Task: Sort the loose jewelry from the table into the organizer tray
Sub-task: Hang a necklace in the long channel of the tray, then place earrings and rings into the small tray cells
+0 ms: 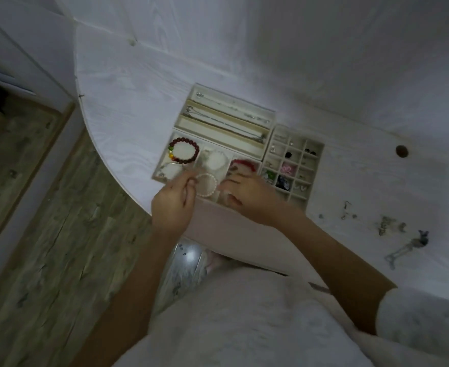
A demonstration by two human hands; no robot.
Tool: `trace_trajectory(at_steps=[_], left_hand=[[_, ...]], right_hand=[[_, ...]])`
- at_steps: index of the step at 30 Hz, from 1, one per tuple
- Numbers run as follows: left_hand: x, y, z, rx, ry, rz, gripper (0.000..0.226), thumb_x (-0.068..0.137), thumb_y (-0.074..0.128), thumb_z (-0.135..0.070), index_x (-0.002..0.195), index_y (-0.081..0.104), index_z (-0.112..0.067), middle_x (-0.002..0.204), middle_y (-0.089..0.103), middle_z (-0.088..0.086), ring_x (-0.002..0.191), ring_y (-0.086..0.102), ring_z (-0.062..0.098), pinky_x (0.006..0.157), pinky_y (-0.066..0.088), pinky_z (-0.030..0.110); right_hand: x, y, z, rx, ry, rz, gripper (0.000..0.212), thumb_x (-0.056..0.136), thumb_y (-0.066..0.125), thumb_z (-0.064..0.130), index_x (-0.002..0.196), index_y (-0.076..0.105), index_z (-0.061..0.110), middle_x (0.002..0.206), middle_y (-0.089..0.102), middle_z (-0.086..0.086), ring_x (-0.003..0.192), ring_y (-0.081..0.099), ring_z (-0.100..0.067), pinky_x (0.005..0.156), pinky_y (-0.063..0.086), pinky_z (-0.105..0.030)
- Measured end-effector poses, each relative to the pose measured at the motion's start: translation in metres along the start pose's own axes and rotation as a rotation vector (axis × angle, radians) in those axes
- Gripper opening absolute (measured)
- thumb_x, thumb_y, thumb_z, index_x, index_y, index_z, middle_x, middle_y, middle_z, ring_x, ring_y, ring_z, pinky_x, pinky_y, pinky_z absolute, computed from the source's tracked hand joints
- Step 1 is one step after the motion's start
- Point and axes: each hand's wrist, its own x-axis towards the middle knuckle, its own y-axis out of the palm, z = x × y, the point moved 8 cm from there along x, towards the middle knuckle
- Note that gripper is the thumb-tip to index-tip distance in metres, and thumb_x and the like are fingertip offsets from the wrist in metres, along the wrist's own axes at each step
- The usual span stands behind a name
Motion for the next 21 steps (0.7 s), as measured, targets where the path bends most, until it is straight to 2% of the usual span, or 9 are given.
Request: trace_trajectory(at_steps=[3,5,8,11,13,15,17,21], left_hand=[[-0.009,0.035,-0.040,-0.216,-0.065,0.043,0.032,0.096,0.042,-0.032,0.109,0.067,-0.017,0.087,0.072,-0.002,0.073,0.066,0.017,0.061,0.053,0.034],[-0.012,0.069,-0.078,-0.269,-0.012,0.150,0.032,0.095,0.044,-0.036,0.110,0.067,-0.019,0.083,0.070,-0.003,0.071,0.063,0.013,0.061,0.051,0.029],[-0.020,0.119,-0.129,-0.229,0.148,0.341,0.026,0.089,0.056,-0.024,0.112,0.066,-0.016,0.083,0.069,-0.002,0.068,0.057,0.008,0.059,0.046,0.020],[-0.039,0.178,-0.188,-0.163,0.313,0.520,0.028,0.087,0.058,-0.020,0.114,0.065,-0.017,0.093,0.069,-0.004,0.079,0.062,0.011,0.073,0.052,0.026],[-0.047,0.214,-0.211,-0.094,0.334,0.622,0.028,0.091,0.058,-0.023,0.117,0.062,-0.017,0.101,0.066,-0.002,0.089,0.061,0.014,0.081,0.049,0.028],[-0.045,0.244,-0.228,0.046,0.317,0.646,0.031,0.092,0.057,-0.032,0.119,0.059,-0.017,0.105,0.064,-0.001,0.095,0.058,0.017,0.080,0.043,0.027],[-0.040,0.266,-0.240,0.200,0.297,0.625,0.034,0.091,0.056,-0.041,0.116,0.055,-0.018,0.106,0.061,0.000,0.100,0.055,0.019,0.079,0.043,0.030],[-0.035,0.294,-0.238,0.336,0.116,0.669,0.038,0.087,0.062,-0.038,0.114,0.052,-0.013,0.110,0.059,0.004,0.101,0.055,0.023,0.077,0.047,0.035]], right_hand=[[-0.070,-0.011,-0.042,-0.018,0.134,0.029,0.028,0.096,0.045,0.017,0.116,0.063,0.012,0.109,0.065,-0.008,0.093,0.059,-0.027,0.079,0.047,-0.039],[-0.125,-0.019,-0.075,0.027,0.312,-0.035,0.027,0.097,0.045,0.018,0.118,0.062,0.014,0.108,0.066,-0.007,0.090,0.060,-0.026,0.077,0.047,-0.037],[-0.201,-0.019,-0.120,0.109,0.620,-0.157,0.025,0.096,0.048,0.018,0.116,0.063,0.018,0.109,0.066,-0.003,0.095,0.061,-0.022,0.081,0.046,-0.033],[-0.281,-0.018,-0.170,0.176,0.885,-0.284,0.022,0.094,0.051,0.014,0.111,0.065,0.017,0.104,0.066,-0.003,0.092,0.060,-0.019,0.076,0.043,-0.027],[-0.313,-0.013,-0.196,0.218,0.975,-0.326,0.023,0.092,0.052,0.011,0.111,0.065,0.017,0.107,0.066,-0.005,0.094,0.059,-0.019,0.076,0.041,-0.026],[-0.331,-0.009,-0.221,0.203,0.994,-0.326,0.025,0.092,0.052,0.009,0.113,0.065,0.014,0.114,0.063,-0.008,0.104,0.055,-0.026,0.084,0.041,-0.031],[-0.333,-0.010,-0.237,0.146,0.920,-0.336,0.023,0.087,0.055,0.003,0.106,0.067,0.008,0.111,0.062,-0.013,0.105,0.052,-0.035,0.087,0.042,-0.037],[-0.320,-0.012,-0.255,0.064,0.766,-0.347,0.014,0.073,0.063,-0.003,0.084,0.068,0.005,0.089,0.065,-0.016,0.085,0.056,-0.036,0.071,0.045,-0.037]])
